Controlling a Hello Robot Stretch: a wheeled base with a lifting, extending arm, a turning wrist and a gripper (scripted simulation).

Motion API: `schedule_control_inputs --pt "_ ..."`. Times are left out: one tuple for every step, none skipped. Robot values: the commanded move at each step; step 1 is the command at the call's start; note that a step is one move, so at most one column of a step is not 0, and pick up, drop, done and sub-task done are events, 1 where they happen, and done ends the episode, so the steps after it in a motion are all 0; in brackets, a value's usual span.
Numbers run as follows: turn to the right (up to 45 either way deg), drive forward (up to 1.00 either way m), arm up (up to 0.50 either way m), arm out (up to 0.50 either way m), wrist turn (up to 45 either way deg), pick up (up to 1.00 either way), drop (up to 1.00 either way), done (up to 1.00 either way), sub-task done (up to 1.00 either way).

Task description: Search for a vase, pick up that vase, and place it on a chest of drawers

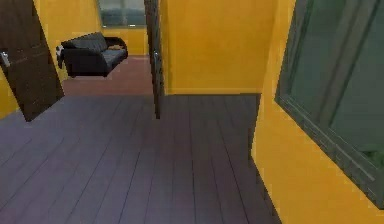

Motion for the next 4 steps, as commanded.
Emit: schedule_control_inputs --pt "-36.0 0.0 0.0 0.0 0.0 0.0 0.0 0.0 0.0" --pt "0.0 0.35 0.0 0.0 0.0 0.0 0.0 0.0 0.0" --pt "-45.0 0.0 0.0 0.0 0.0 0.0 0.0 0.0 0.0" --pt "-45.0 0.0 0.0 0.0 0.0 0.0 0.0 0.0 0.0"
